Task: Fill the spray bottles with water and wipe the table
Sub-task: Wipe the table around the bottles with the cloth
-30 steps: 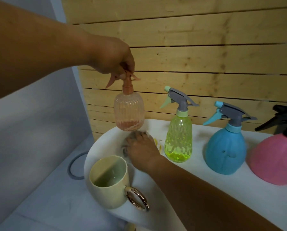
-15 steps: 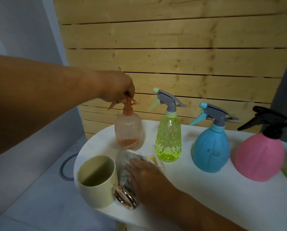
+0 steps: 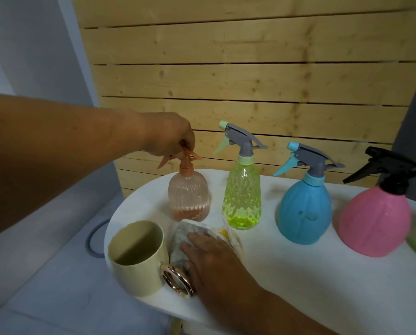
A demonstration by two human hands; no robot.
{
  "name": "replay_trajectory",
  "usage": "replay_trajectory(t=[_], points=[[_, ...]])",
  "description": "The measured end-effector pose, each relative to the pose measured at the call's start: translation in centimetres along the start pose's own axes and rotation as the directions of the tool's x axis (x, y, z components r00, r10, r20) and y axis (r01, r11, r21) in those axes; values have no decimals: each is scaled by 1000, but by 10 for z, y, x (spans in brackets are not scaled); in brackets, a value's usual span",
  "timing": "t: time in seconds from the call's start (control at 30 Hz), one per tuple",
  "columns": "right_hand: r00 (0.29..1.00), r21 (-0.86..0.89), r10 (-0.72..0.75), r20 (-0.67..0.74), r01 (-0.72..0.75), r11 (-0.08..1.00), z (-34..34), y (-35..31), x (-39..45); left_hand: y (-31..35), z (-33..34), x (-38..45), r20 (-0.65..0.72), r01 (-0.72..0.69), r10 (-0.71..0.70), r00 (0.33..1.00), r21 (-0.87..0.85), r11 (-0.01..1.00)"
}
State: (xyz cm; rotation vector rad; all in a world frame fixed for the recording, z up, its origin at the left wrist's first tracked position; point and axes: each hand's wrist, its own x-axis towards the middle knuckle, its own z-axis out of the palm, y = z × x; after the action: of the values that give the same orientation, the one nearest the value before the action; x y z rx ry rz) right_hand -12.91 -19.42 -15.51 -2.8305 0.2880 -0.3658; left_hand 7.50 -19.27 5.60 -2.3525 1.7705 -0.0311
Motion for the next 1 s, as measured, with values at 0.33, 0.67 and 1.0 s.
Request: replay_trajectory(t=[0.33, 0.67, 1.0], points=[[999, -21, 41, 29, -41, 999, -1, -7, -3, 3, -1, -4, 26, 9, -8, 1000, -17, 1000], [991, -87, 97, 89, -89, 992, 0, -14, -13, 7, -7, -31, -174, -20, 15, 985, -28, 999], [987, -246, 32, 157, 8, 969, -13, -13, -25, 5, 19, -115, 388, 155, -17, 922, -328, 932]])
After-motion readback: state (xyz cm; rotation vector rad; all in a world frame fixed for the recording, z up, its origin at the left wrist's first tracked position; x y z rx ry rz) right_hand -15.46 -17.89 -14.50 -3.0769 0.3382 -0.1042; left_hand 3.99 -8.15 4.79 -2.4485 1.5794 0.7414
